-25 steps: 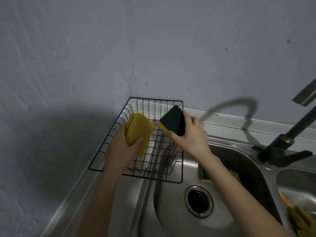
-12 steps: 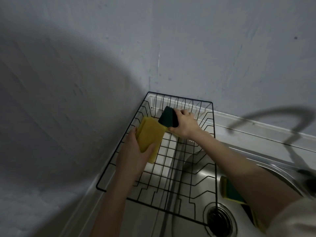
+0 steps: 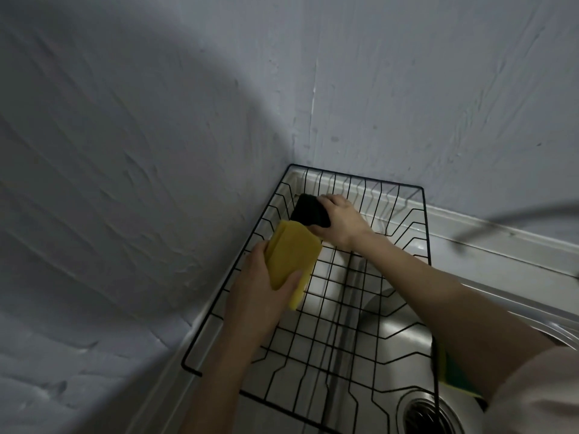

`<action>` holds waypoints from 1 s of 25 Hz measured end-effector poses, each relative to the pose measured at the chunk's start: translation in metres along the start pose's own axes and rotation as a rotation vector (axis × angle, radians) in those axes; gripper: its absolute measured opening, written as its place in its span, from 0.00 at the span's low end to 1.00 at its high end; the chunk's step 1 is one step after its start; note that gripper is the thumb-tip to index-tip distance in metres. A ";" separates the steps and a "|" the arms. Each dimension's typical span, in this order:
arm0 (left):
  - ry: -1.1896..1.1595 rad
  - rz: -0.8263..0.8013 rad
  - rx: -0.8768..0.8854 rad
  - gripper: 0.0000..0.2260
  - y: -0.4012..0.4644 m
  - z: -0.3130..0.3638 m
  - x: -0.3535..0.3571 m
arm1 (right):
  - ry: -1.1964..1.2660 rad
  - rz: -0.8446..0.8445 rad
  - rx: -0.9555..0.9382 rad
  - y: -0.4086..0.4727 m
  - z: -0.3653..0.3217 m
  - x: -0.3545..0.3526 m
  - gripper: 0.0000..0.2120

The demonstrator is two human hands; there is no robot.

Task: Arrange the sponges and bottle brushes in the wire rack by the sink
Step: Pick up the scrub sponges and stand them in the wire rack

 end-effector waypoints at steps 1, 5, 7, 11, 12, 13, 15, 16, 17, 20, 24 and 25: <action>0.005 0.002 0.006 0.31 0.001 0.001 0.001 | -0.022 -0.012 -0.007 0.001 0.002 0.003 0.35; 0.013 -0.012 0.032 0.29 0.000 0.004 0.001 | -0.110 -0.069 -0.005 -0.002 0.004 0.006 0.34; 0.012 -0.029 0.058 0.28 0.000 0.008 0.001 | -0.038 -0.024 -0.006 -0.010 -0.001 -0.004 0.31; 0.055 -0.064 0.139 0.26 0.004 0.023 -0.001 | 0.418 0.078 0.042 -0.033 -0.008 -0.033 0.21; 0.083 -0.072 0.163 0.26 0.007 0.026 -0.001 | 0.564 0.023 0.066 -0.041 -0.008 -0.036 0.20; 0.118 -0.083 0.188 0.26 0.009 0.030 0.000 | 0.664 -0.060 0.079 -0.050 -0.011 -0.038 0.21; 0.187 -0.102 0.247 0.26 0.016 0.037 0.004 | 0.710 -0.190 0.059 -0.067 -0.015 -0.039 0.23; 0.219 -0.111 0.267 0.26 0.019 0.040 0.006 | 0.692 -0.212 0.040 -0.073 -0.015 -0.039 0.23; 0.259 -0.119 0.279 0.26 0.021 0.042 0.010 | 0.662 -0.211 0.028 -0.078 -0.012 -0.039 0.23; 0.459 -0.145 0.334 0.26 0.028 0.049 0.023 | 0.570 -0.196 0.002 -0.085 -0.002 -0.037 0.21; 0.717 -0.230 0.403 0.26 0.035 0.044 0.044 | 0.436 -0.144 0.029 -0.087 0.011 -0.029 0.19; 0.761 -0.234 0.409 0.26 0.036 0.042 0.047 | 0.432 -0.112 0.047 -0.088 0.012 -0.028 0.19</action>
Point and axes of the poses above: each hand's wrist, its own y-axis towards the middle knuckle, its own x-axis out of the palm, z = x × y, the point moved 7 cm from there along y, towards the middle knuckle, and after that the axes turned 2 degrees about -z, right-handed, at the moved point
